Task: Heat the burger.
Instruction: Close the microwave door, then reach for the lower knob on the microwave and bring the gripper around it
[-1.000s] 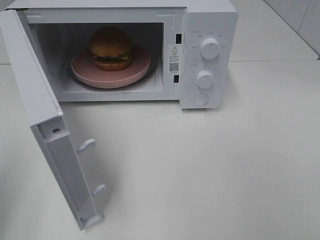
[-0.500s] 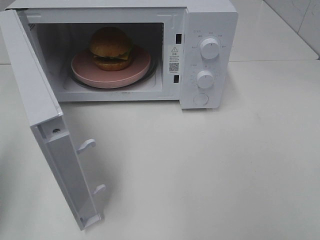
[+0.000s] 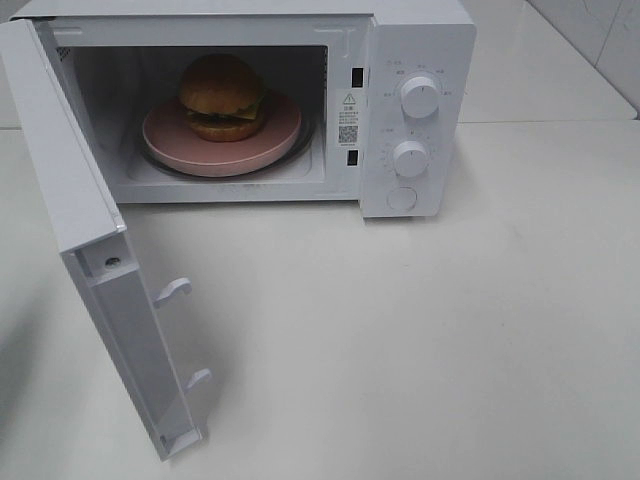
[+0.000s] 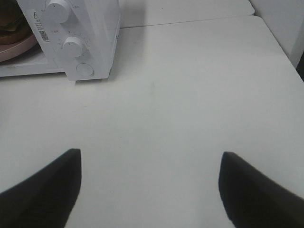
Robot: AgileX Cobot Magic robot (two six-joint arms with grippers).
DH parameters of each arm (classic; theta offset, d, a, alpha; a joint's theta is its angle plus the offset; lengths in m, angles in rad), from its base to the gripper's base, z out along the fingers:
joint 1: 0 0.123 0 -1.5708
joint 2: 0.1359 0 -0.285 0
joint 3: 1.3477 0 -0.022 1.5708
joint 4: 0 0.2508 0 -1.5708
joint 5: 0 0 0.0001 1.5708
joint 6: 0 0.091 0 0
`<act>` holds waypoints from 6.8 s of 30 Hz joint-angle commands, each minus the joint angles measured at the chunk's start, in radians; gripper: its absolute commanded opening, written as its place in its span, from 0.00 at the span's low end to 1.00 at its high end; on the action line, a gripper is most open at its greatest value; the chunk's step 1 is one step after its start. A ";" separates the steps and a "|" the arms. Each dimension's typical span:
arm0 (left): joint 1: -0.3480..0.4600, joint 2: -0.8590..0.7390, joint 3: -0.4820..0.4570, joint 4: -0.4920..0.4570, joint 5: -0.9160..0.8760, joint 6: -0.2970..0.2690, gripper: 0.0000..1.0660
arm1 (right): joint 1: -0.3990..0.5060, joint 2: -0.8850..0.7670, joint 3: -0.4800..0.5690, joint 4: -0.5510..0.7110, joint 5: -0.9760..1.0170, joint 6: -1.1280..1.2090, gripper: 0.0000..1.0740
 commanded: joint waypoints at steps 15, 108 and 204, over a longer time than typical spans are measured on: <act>-0.083 0.291 -0.047 0.188 -0.263 -0.101 0.00 | -0.003 -0.027 0.006 -0.002 0.000 -0.008 0.71; -0.747 0.813 -0.918 -0.245 0.522 0.033 0.23 | -0.003 -0.027 0.006 -0.002 0.000 -0.008 0.71; -0.017 -0.572 -0.317 -0.308 1.659 0.212 0.94 | -0.003 -0.027 0.006 -0.002 0.000 -0.008 0.71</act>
